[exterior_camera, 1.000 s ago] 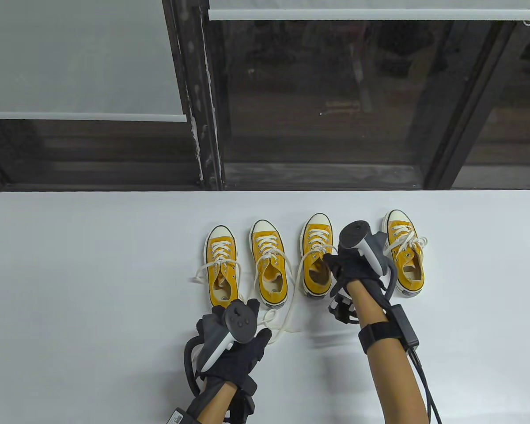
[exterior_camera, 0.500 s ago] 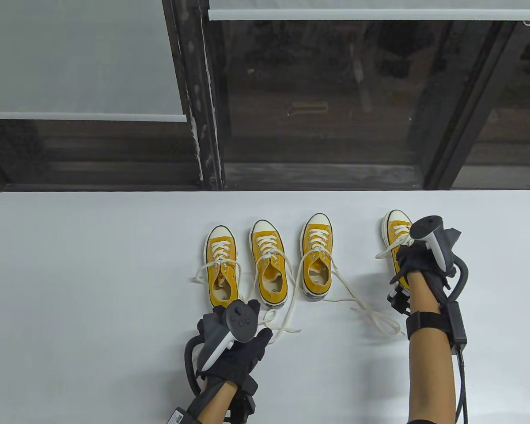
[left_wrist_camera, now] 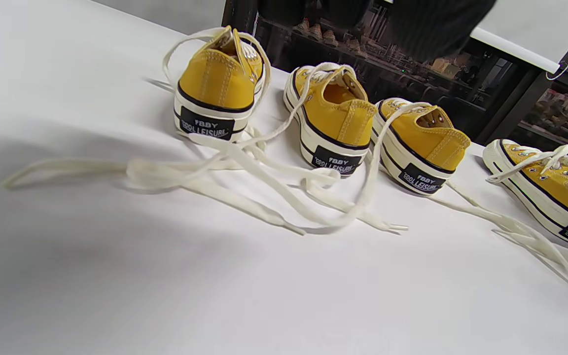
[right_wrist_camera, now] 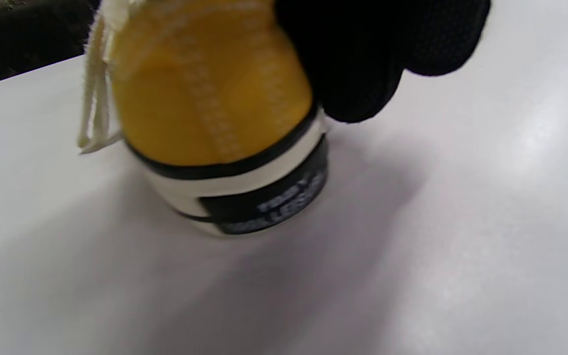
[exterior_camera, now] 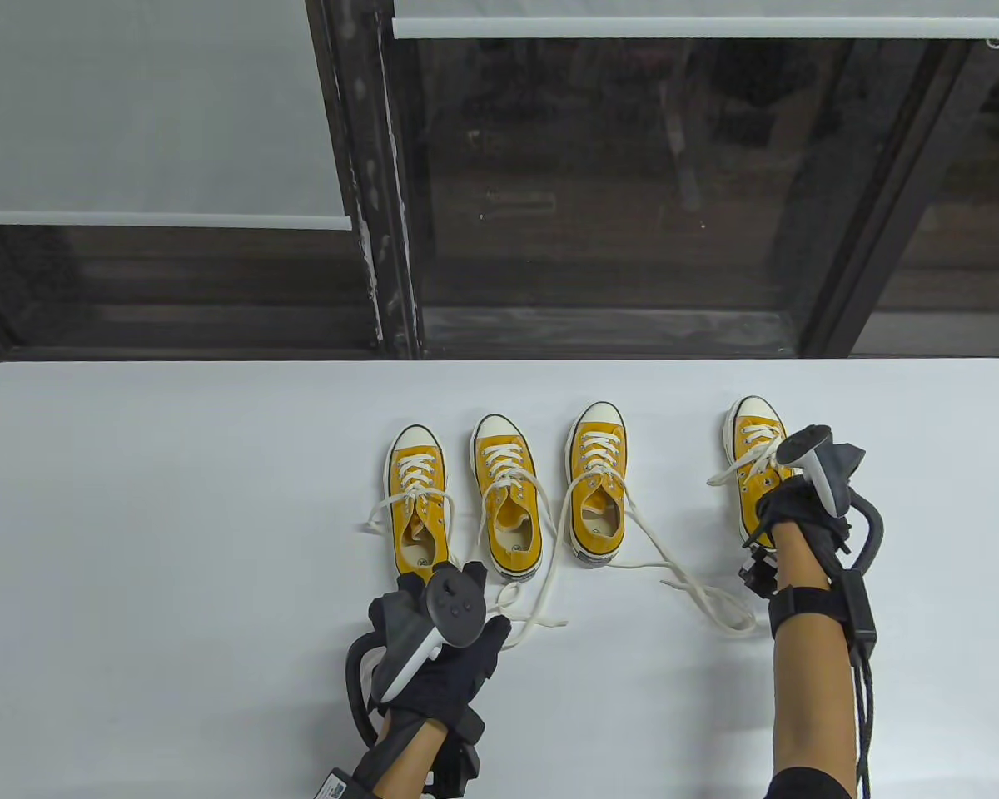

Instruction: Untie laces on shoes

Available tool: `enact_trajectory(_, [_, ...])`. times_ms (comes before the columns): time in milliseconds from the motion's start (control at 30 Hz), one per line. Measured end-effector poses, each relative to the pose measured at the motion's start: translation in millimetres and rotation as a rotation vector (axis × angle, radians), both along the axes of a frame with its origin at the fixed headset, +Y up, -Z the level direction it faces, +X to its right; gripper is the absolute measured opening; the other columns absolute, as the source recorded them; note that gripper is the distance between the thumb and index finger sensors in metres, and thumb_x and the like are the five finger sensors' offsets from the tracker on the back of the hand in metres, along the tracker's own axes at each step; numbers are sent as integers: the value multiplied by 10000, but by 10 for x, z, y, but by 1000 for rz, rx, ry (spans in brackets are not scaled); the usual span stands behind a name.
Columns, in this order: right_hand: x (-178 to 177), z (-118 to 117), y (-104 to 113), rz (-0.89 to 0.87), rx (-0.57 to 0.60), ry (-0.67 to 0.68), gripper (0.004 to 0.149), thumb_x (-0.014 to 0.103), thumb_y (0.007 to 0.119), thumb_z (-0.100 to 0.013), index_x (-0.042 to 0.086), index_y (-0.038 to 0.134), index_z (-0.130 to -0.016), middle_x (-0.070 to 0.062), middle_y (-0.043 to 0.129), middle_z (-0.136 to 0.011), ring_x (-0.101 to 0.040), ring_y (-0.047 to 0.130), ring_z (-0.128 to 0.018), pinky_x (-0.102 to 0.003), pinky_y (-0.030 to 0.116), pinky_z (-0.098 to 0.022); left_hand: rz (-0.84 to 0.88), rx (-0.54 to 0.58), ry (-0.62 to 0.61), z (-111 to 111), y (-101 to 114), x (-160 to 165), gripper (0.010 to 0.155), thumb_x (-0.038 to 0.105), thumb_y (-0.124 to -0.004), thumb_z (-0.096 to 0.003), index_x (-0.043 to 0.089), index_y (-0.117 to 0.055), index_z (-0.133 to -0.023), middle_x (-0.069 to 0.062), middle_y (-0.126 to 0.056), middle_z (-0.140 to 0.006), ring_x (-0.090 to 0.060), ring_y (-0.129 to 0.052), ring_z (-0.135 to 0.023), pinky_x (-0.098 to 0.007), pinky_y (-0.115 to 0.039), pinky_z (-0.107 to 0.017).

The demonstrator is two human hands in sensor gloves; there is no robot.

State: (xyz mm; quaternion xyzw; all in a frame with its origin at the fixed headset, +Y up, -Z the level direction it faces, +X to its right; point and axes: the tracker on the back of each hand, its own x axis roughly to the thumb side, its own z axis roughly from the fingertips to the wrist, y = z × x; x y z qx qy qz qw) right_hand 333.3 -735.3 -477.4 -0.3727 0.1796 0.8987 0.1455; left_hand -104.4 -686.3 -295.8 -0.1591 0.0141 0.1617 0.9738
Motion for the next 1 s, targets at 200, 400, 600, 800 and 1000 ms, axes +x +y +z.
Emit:
enact_trajectory(200, [49,32,2,149,56,30,412,329,710,-619,151,742,-989,-71,895,-810,-179,994,-541,-359,816,-472,-7,-16,1,-14,-27,3,723,594,-663,-593,385,-340,-1205,25,-286,-1329,-367,-184,-1225,-725,-153,-813])
enact_trajectory(400, [31,207,201,143,123,28,410,283,754,-579,64,811,-921,-125,942,-713,-177,1049,-437,-352,873,-380,-4,-17,9,-19,-25,-11,724,595,-663,-591,389,-338,-1204,27,-282,-1329,-365,-184,-1226,-724,-151,-814])
enact_trajectory(600, [-148,564,688,97,219,62,416,279,756,-582,39,808,-918,-132,947,-692,-169,1056,-412,-343,885,-351,0,-24,11,-20,-38,-24,721,593,-663,-592,388,-340,-1203,25,-283,-1328,-366,-185,-1224,-722,-154,-815])
enact_trajectory(800, [-456,1080,1054,-9,273,188,417,277,770,-582,19,819,-905,-144,953,-672,-164,1063,-375,-327,892,-311,23,-13,21,-2,-28,-71,721,589,-666,-588,381,-349,-1201,19,-306,-1322,-370,-201,-1221,-723,-164,-813])
enact_trajectory(1000, [-738,1654,1061,-83,193,321,416,271,776,-589,-12,827,-890,-164,952,-647,-161,1065,-339,-315,892,-277,31,-9,15,0,-26,-67,720,587,-666,-588,378,-351,-1200,12,-305,-1321,-372,-202,-1220,-724,-170,-813])
